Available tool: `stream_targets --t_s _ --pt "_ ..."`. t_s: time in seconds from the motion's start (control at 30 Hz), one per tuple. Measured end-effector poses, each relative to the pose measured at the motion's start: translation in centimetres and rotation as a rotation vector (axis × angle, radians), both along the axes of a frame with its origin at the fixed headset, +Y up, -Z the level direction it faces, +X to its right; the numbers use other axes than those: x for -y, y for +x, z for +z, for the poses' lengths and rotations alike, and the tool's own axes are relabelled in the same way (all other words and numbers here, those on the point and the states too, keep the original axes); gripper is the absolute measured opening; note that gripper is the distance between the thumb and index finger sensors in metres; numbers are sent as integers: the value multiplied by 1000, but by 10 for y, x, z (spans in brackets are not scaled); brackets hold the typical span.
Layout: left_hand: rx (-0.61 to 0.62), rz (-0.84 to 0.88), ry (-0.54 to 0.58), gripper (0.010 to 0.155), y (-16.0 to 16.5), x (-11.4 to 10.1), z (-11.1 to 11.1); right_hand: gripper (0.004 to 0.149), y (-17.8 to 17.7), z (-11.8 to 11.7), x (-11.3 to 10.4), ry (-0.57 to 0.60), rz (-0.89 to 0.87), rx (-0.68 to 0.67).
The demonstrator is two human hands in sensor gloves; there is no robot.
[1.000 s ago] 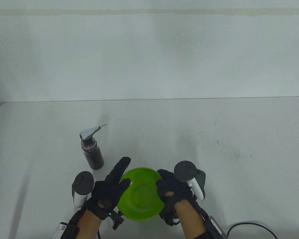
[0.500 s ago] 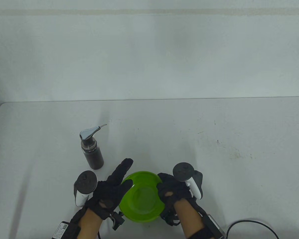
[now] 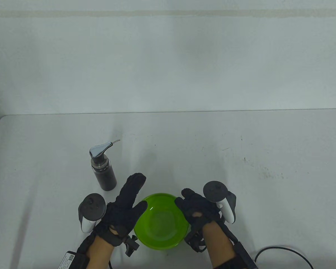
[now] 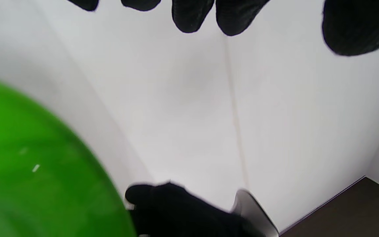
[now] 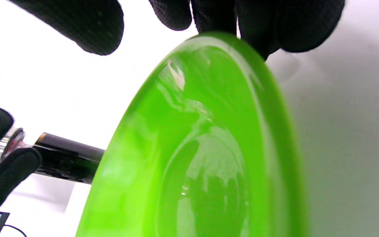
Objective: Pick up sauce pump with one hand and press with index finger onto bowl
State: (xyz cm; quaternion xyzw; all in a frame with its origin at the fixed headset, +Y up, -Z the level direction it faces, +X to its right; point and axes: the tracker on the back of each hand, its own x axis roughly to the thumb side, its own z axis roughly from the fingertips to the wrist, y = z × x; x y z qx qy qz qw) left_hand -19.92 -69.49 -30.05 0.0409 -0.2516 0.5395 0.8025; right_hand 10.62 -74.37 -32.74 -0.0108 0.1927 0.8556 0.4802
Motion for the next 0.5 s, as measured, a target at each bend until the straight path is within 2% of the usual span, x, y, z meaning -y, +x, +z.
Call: stream_targets --t_s 0.13,0.23,0.3,0.33,0.4,0.5 --pt "-127 30 90 86 -8 -21 1 68 3 1 -4 26 1 14" --pt "-186 -11 142 86 -18 -39 -1 68 3 1 -7 44 15 9" --pt "-242 -74 187 84 -27 -51 -6 68 2 1 -8 46 10 4" --pt "-280 -175 225 84 -34 -58 -11 68 1 2 -9 47 6 -1" --pt "-366 -295 280 85 -46 -64 -19 68 0 2 -9 48 10 -9" --pt "-489 -326 324 89 -65 -59 -35 68 1 1 -9 49 6 -6"
